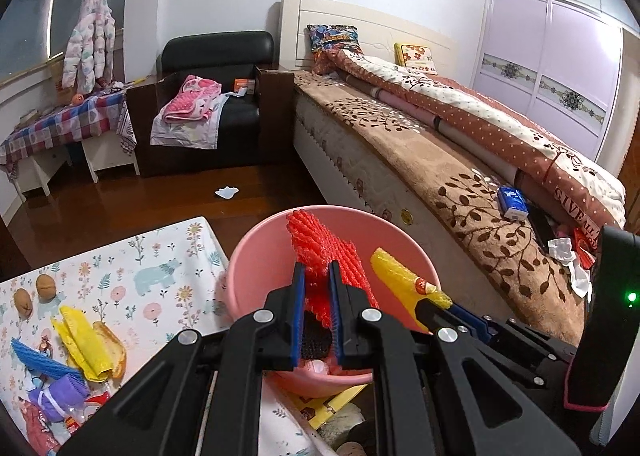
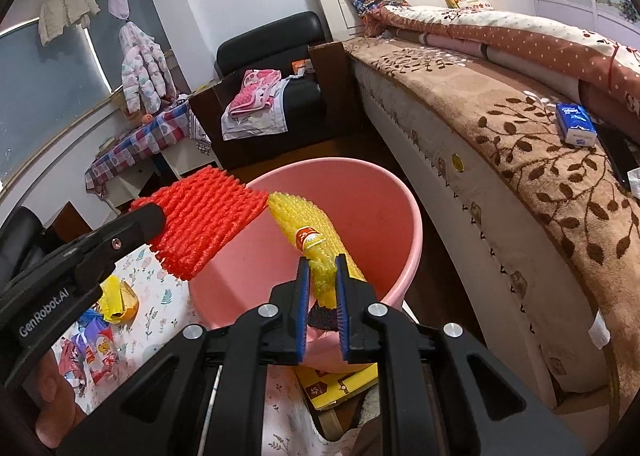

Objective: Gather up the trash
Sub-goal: 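Carry both foam nets over the pink bucket and release them inside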

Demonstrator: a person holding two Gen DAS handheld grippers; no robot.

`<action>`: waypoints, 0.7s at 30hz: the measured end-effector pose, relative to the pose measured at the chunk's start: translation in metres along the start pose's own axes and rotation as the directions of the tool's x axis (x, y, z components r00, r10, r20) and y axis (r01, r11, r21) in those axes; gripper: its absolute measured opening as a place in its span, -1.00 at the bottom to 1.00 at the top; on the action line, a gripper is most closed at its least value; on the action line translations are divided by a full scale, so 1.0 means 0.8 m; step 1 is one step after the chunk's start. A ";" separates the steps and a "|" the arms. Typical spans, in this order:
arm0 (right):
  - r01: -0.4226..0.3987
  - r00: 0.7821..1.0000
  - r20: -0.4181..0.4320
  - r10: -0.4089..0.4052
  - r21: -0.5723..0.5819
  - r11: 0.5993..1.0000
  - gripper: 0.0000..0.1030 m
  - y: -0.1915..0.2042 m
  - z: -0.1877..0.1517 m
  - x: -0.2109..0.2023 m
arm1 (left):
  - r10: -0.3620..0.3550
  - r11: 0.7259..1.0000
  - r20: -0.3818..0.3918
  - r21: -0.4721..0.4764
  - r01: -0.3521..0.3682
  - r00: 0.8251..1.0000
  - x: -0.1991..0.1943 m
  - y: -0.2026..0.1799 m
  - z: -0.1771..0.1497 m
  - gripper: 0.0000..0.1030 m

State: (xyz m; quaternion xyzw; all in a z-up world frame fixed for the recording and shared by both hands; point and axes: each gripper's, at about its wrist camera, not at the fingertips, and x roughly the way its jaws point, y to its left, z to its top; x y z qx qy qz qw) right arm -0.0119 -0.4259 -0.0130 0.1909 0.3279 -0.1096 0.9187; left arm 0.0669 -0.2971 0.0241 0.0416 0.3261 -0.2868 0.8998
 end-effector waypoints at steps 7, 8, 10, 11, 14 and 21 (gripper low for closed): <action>-0.013 1.000 -0.014 0.013 -0.004 1.000 -0.75 0.003 0.000 0.014 | -0.003 1.000 -0.010 0.008 0.003 1.000 0.011 -0.001 0.000 -0.79; -0.013 1.000 -0.017 0.013 -0.004 1.000 -0.75 0.003 -0.001 0.017 | -0.002 1.000 -0.013 0.008 0.002 1.000 0.013 0.001 0.000 -0.79; -0.013 1.000 -0.024 0.013 0.004 1.000 -0.75 0.002 -0.002 0.021 | -0.001 1.000 -0.018 0.002 0.001 1.000 0.016 0.002 0.000 -0.79; -0.013 1.000 -0.026 0.014 0.007 1.000 -0.75 0.000 -0.001 0.023 | -0.002 1.000 -0.019 -0.002 0.002 1.000 0.018 0.003 0.000 -0.79; -0.010 0.999 -0.032 0.010 0.008 1.000 -0.75 -0.003 -0.001 0.029 | -0.009 1.000 -0.021 -0.007 0.009 1.000 0.021 0.005 0.001 -0.79; -0.002 0.999 -0.047 0.003 0.017 1.000 -0.75 -0.007 -0.003 0.041 | -0.017 1.000 -0.024 -0.013 0.016 1.000 0.027 0.008 0.002 -0.79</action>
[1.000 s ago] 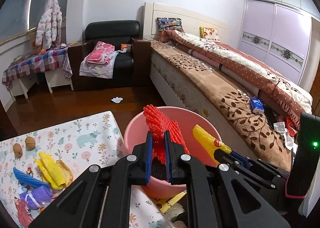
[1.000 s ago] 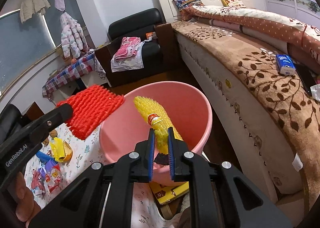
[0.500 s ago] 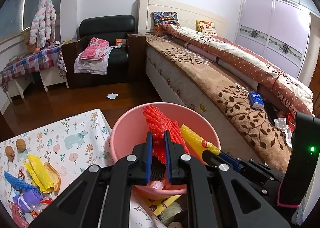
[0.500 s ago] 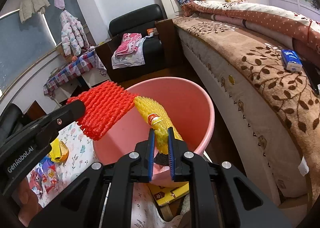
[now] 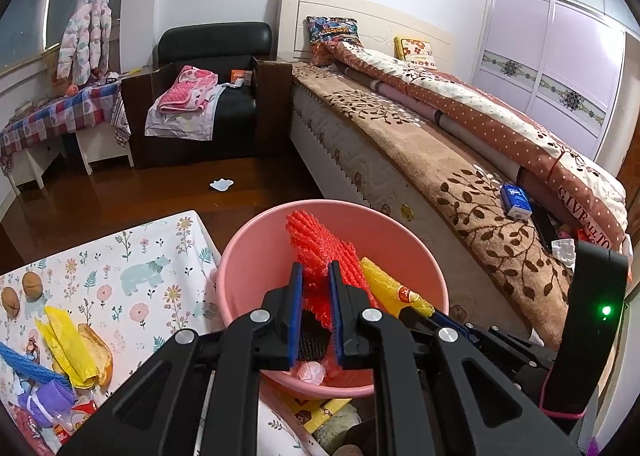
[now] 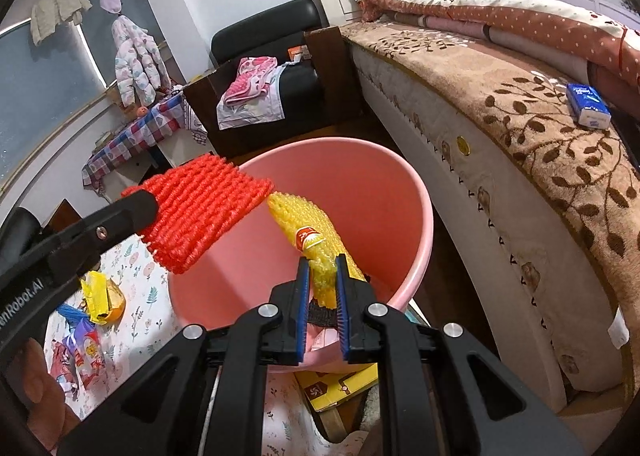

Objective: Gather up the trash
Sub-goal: 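Carry both foam nets over the pink bucket and release them inside, then move both tools back over the remaining trash on the table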

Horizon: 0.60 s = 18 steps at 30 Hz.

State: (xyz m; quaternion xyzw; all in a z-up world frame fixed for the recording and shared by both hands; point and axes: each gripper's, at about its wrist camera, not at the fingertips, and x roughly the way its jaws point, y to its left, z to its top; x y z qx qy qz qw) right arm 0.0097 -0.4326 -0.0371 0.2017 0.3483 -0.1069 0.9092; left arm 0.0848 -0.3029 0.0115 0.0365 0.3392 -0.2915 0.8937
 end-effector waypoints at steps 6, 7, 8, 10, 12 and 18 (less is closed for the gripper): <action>-0.014 1.000 0.005 0.014 0.025 1.000 -0.46 -0.006 0.002 0.003 | -0.006 1.000 0.027 -0.005 0.006 1.000 -0.002 0.001 0.003 -0.20; -0.016 1.000 0.012 0.015 0.029 0.999 -0.37 -0.007 0.002 0.002 | -0.010 1.000 0.034 -0.007 0.011 0.999 -0.004 0.002 0.004 -0.17; -0.018 1.000 0.019 0.017 0.029 0.999 -0.34 -0.008 0.002 0.000 | -0.016 1.000 0.038 -0.008 0.017 0.999 -0.006 0.002 0.005 -0.16; -0.007 1.000 0.025 0.006 0.019 1.000 -0.32 -0.006 0.003 -0.002 | -0.018 1.000 0.044 -0.006 0.019 0.999 -0.008 0.002 0.006 -0.13; -0.004 1.000 0.030 0.004 0.017 1.000 -0.32 -0.005 0.003 -0.004 | -0.019 1.000 0.051 -0.005 0.019 0.998 -0.013 0.002 0.008 -0.12; -0.001 0.999 0.054 0.001 -0.003 1.000 -0.32 0.005 0.002 -0.018 | -0.017 1.000 0.069 -0.015 0.018 0.997 -0.031 0.008 0.011 -0.05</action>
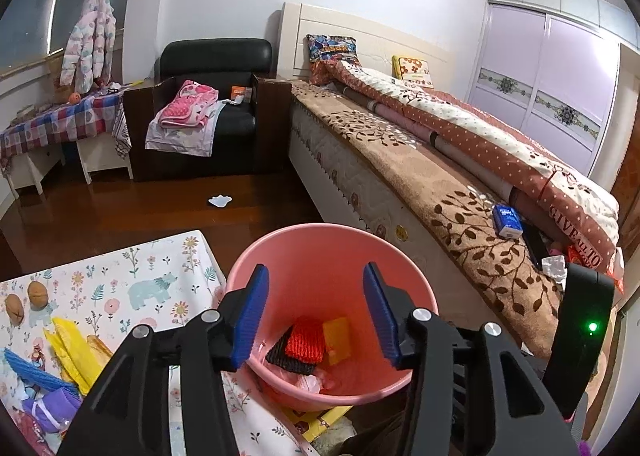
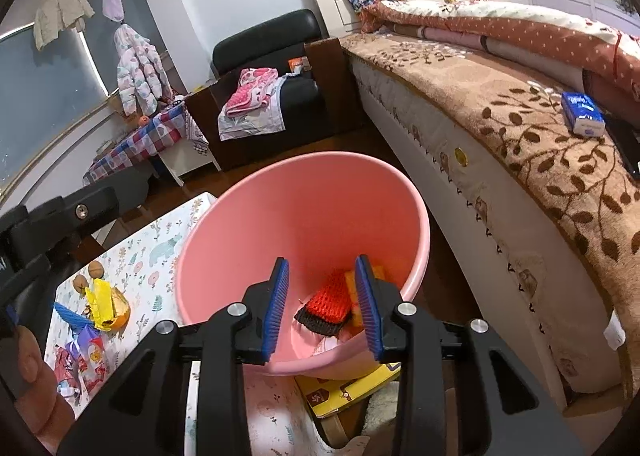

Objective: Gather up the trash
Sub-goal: 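Move both tools back over the remaining trash on the table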

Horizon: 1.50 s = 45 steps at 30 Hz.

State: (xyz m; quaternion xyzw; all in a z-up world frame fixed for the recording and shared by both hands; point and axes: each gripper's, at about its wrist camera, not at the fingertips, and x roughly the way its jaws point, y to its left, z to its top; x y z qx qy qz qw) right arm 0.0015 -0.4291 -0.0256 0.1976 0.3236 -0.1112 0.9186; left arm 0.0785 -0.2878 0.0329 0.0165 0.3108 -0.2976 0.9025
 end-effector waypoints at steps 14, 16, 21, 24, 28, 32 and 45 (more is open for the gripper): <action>-0.044 0.996 0.072 0.047 -0.049 0.998 -0.07 0.037 -0.009 -0.052 | 0.036 0.999 0.065 -0.022 -0.035 0.997 -0.068 0.016 -0.003 0.23; -0.046 0.995 0.087 0.051 -0.064 0.997 -0.06 0.046 -0.010 -0.058 | 0.042 0.999 0.074 -0.027 -0.040 0.996 -0.079 0.021 -0.004 0.25; -0.061 0.990 0.118 0.073 -0.102 0.993 -0.06 0.066 -0.016 -0.073 | 0.068 0.997 0.094 -0.036 -0.065 0.993 -0.102 0.031 -0.007 0.26; -0.072 0.988 0.126 0.084 -0.099 0.992 -0.06 0.074 -0.018 -0.078 | 0.077 0.996 0.095 -0.049 -0.073 0.992 -0.112 0.038 -0.009 0.26; -0.096 0.987 0.120 0.107 -0.090 0.991 -0.06 0.083 -0.021 -0.082 | 0.088 0.995 0.097 -0.064 -0.082 0.991 -0.125 0.050 -0.013 0.26; -0.106 0.984 0.132 0.121 -0.117 0.987 -0.06 0.099 -0.025 -0.088 | 0.105 0.992 0.104 -0.082 -0.096 0.989 -0.140 0.064 -0.016 0.26; -0.149 0.976 0.124 0.177 -0.202 0.968 -0.06 0.158 -0.051 -0.097 | 0.178 0.972 0.086 -0.168 -0.161 0.980 -0.174 0.130 -0.040 0.26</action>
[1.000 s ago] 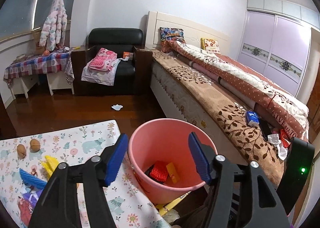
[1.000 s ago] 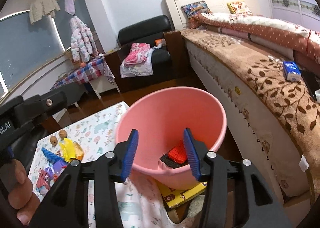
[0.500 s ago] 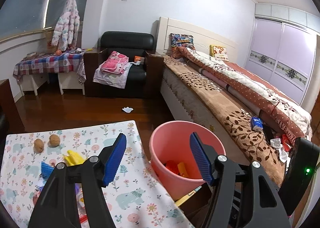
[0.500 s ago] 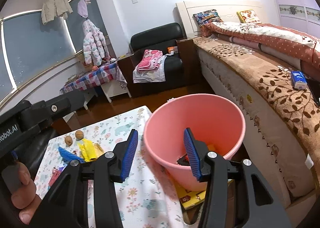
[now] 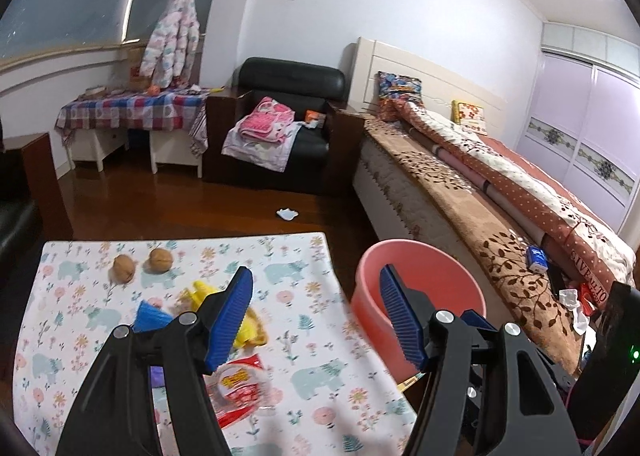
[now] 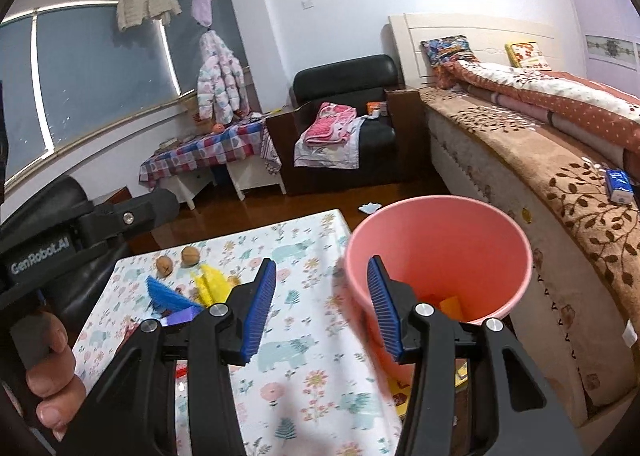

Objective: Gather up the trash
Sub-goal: 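Move both tools back over the remaining trash on the table, then grasp the pink cloth with the left tool while the right tool grasps the blue brush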

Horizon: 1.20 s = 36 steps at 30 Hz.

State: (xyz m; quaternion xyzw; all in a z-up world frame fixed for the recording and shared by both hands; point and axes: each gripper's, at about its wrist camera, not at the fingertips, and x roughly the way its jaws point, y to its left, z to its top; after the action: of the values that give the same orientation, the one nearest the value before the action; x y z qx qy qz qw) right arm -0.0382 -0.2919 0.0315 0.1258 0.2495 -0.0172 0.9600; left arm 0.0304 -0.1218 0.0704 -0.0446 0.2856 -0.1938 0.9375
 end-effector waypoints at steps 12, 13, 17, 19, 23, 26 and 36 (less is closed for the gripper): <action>-0.050 0.998 -0.030 0.047 -0.110 0.993 -0.06 0.060 -0.013 0.015 | 0.072 0.996 -0.007 -0.052 -0.073 0.997 -0.015 0.064 -0.012 0.26; -0.054 0.998 -0.031 0.051 -0.122 0.991 -0.06 0.064 -0.013 0.016 | 0.081 0.995 -0.002 -0.057 -0.081 0.997 -0.018 0.071 -0.014 0.26; -0.081 0.996 -0.041 0.075 -0.146 0.986 -0.06 0.078 -0.015 0.020 | 0.117 0.990 0.021 -0.075 -0.116 0.993 -0.034 0.106 -0.022 0.26; -0.097 0.995 -0.053 0.089 -0.153 0.984 -0.06 0.081 -0.017 0.024 | 0.138 0.987 0.032 -0.083 -0.135 0.990 -0.043 0.123 -0.027 0.26; -0.137 0.989 -0.084 0.125 -0.152 0.979 -0.06 0.090 -0.025 0.031 | 0.192 0.979 0.033 -0.075 -0.189 0.981 -0.059 0.158 -0.044 0.26; -0.160 0.983 -0.119 0.142 -0.155 0.975 -0.06 0.095 -0.032 0.038 | 0.216 0.974 0.013 -0.074 -0.214 0.976 -0.066 0.179 -0.060 0.26; -0.210 0.962 -0.206 0.177 -0.148 0.966 -0.06 0.099 -0.050 0.057 | 0.173 0.976 -0.141 -0.106 -0.189 0.975 -0.055 0.204 -0.121 0.26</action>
State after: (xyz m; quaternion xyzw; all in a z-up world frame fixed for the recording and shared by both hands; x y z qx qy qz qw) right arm -0.0100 -0.2036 -0.0060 0.0689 0.3276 0.1103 0.9358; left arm -0.0012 0.0479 -0.0192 -0.0613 0.3604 -0.0926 0.9262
